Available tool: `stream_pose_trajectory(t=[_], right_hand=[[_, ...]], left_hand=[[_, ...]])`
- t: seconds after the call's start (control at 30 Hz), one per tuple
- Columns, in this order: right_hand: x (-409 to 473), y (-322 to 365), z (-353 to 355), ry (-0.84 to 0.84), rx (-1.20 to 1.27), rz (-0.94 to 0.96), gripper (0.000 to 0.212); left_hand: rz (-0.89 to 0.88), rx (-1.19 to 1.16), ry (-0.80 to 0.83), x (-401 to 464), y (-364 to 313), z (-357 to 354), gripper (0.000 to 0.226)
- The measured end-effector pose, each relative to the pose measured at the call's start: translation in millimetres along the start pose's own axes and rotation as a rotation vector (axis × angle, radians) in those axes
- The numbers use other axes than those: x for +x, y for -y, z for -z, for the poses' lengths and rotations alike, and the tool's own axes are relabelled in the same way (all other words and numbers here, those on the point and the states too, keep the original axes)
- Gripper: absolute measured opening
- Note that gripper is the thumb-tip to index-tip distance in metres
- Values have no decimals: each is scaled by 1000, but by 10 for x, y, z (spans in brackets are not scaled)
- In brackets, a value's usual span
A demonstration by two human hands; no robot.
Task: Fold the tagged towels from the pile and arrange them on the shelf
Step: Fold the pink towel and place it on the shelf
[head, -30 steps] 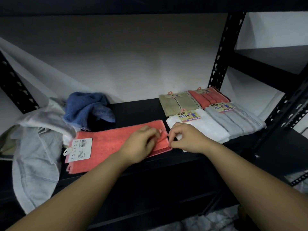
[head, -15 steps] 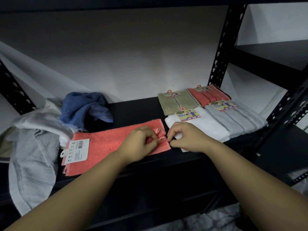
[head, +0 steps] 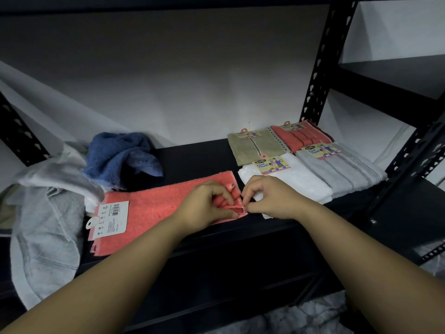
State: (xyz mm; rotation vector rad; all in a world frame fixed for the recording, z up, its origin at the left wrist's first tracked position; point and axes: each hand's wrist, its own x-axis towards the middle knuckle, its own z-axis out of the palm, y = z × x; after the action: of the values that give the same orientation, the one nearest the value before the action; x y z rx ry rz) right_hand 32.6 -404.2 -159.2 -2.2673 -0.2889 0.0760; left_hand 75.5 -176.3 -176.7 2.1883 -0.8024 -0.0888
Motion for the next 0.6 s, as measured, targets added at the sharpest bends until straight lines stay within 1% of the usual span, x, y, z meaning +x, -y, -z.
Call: stream_pose_trajectory(t=[0.1,0.23,0.37,0.43,0.5,0.57,0.6], right_hand=[[13,-1,4,-3,-12,7,16],[22,-9,-16,0,-22,18,11],[23,-18,-33,-2,-43,17,11],[16,-11,-32,-6,-35,8,12],[10,-5,-32,-13,-29,2,13],[7,-4,-30,-24,-28,3,16],[7,-4,-29,-27,-28,4,16]], left_hand=[[52,-9,15,56,-94,-11,26],[44,37,12,44,-104,-58,23],[-64,70,-42,-23,-46,-19,15],[-112,142,-98,-59,-55,11,18],[-110,197,-125,-85,-78,28,24],[-137,241,-146,-99,-95,27,24],[-178,258,-157,-103,-98,19,21]])
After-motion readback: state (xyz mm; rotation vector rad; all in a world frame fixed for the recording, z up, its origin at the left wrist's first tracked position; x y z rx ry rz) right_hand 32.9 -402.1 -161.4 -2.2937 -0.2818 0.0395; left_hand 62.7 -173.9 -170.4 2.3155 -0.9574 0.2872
